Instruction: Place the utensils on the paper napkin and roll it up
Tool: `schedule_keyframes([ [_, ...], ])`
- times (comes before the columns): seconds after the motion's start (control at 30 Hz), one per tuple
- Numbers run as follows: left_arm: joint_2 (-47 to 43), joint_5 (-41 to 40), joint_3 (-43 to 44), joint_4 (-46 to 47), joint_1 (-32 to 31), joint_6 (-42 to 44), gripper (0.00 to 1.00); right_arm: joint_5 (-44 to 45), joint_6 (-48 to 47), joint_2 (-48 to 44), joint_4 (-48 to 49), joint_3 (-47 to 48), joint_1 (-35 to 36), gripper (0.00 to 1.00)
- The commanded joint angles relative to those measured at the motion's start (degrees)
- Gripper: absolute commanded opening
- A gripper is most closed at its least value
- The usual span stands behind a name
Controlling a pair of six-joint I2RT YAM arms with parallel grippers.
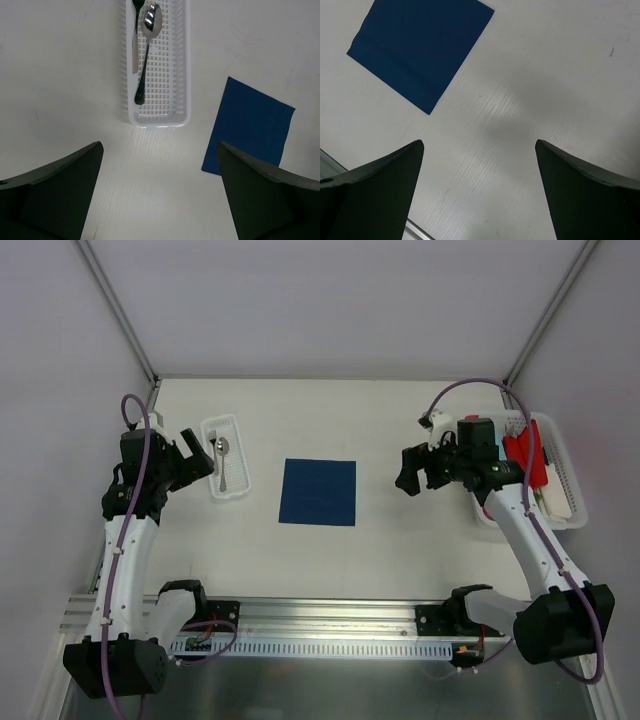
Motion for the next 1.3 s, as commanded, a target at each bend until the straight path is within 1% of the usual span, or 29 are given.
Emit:
schedule_keyframes([
  [0.0, -0.17, 0.32, 0.06, 0.17, -0.18, -0.64, 0.99, 3.79, -1.37, 1.32, -0.02, 0.27, 3.57, 0.99],
  [0.13, 0.26, 1.19, 0.41, 0.08, -0.18, -1.26, 0.99, 7.04, -3.99, 5.18, -0.99, 2.47, 9.28, 0.99],
  [0.17, 0.44, 1.55, 0.41, 0.08, -0.27, -1.35, 0.98, 7.66, -4.87, 7.19, -1.25, 2.99, 11.73, 0.99],
  [0.23, 1.05, 2.77, 0.67, -0.09, -0.18, -1.35, 0.99, 8.54, -8.9, 10.01, -2.56, 5.36, 15.25, 0.99],
  [0.27, 1.4, 3.3, 0.76, -0.18, -0.18, -1.43, 0.99, 8.81, -10.14, 13.68, -3.18, 6.68, 16.23, 0.99],
  [0.37, 1.85, 3.92, 1.11, -0.53, -0.27, -2.4, 0.99, 11.09, -12.96, 19.24, -5.03, 12.13, 20.09, 0.99],
  [0.4, 1.76, 4.01, 1.02, -0.62, -0.18, -2.66, 0.99, 11.79, -14.54, 22.74, -5.21, 13.45, 20.89, 0.99],
  [0.6, 1.06, 4.98, 0.59, -0.53, -0.18, -4.77, 0.99, 15.66, -18.76, 34.18, -4.16, 22.06, 27.13, 0.98],
  [0.63, 0.88, 5.06, 0.5, -0.53, -0.18, -5.12, 0.99, 16.62, -19.21, 37.24, -3.54, 22.94, 28.44, 0.98],
  [0.73, 0.44, 5.85, -0.03, -0.53, -0.18, -5.57, 0.99, 18.65, -20.61, 42.78, -1.79, 26.11, 29.94, 0.97],
  [0.83, 0.35, 5.95, -0.82, -0.53, -0.27, -5.83, 0.99, 19.88, -20.44, 46.58, -0.38, 29.62, 31.09, 0.97],
  [0.87, 0.35, 5.94, -1.0, -0.53, -0.18, -5.92, 0.99, 20.23, -20.35, 48.76, 0.06, 30.33, 31.53, 0.97],
  [1.0, 0.09, 5.77, -1.96, -0.53, -0.18, -5.92, 0.99, 21.9, -19.65, 52.38, 3.66, 31.83, 31.97, 0.96],
  [1.1, 0.09, 4.98, -2.23, -0.53, -0.27, -5.74, 0.99, 23.92, -17.9, 53.97, 6.38, 31.39, 32.15, 0.96],
  [1.17, 0.09, 4.45, -2.23, -0.45, -0.18, -5.57, 0.99, 26.99, -16.14, 53.89, 8.93, 29.56, 32.58, 0.96],
  [1.27, 0.26, 3.49, -2.05, -0.53, -0.27, -5.48, 0.99, 29.02, -9.65, 53.18, 10.96, 27.18, 32.85, 0.97],
])
